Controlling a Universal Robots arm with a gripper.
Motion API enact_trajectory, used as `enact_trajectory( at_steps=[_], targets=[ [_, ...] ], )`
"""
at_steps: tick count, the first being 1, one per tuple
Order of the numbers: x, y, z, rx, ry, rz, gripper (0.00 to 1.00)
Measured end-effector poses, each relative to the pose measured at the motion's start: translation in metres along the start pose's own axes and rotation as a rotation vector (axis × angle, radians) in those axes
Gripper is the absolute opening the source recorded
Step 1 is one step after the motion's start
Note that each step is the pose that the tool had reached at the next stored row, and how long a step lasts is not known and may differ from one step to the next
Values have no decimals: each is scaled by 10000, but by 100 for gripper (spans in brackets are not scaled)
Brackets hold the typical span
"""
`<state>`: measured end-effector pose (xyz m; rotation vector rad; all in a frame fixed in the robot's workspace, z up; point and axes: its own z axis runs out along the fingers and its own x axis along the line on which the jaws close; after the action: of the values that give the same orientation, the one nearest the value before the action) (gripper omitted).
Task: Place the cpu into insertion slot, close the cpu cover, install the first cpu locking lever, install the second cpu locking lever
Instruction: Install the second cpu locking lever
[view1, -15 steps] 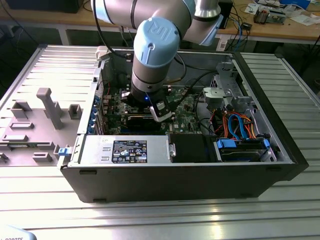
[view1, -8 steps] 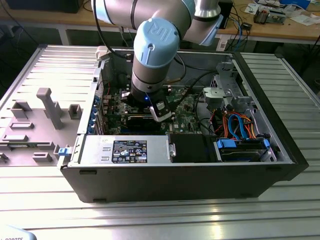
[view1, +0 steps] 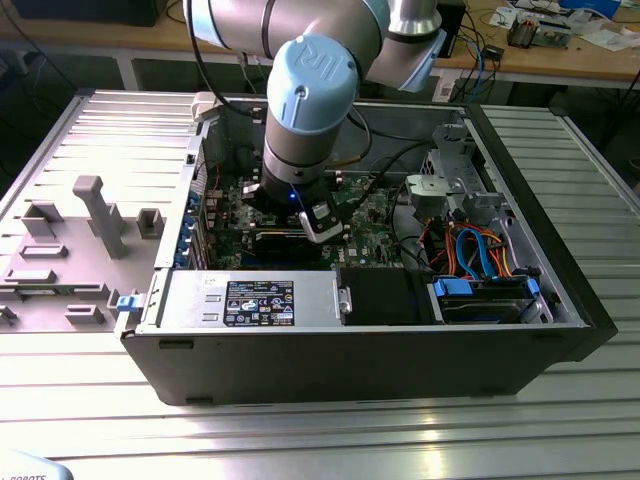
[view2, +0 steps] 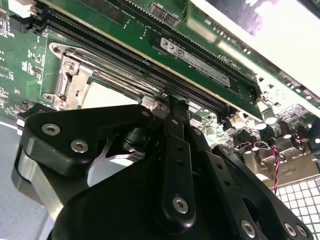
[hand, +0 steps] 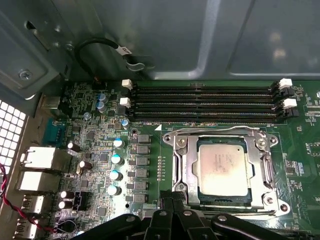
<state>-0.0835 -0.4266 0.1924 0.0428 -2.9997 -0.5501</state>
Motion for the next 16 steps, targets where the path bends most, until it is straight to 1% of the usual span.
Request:
enact_trajectory(
  at_steps=[3,6,11,16],
  targets=[
    [8,1,1,33,1,1,11],
    [18,1,1,48,1,5,11],
    [45,9,-13,44,-1,3,11],
    [68,25,-46,47,1,3,11]
  ],
)
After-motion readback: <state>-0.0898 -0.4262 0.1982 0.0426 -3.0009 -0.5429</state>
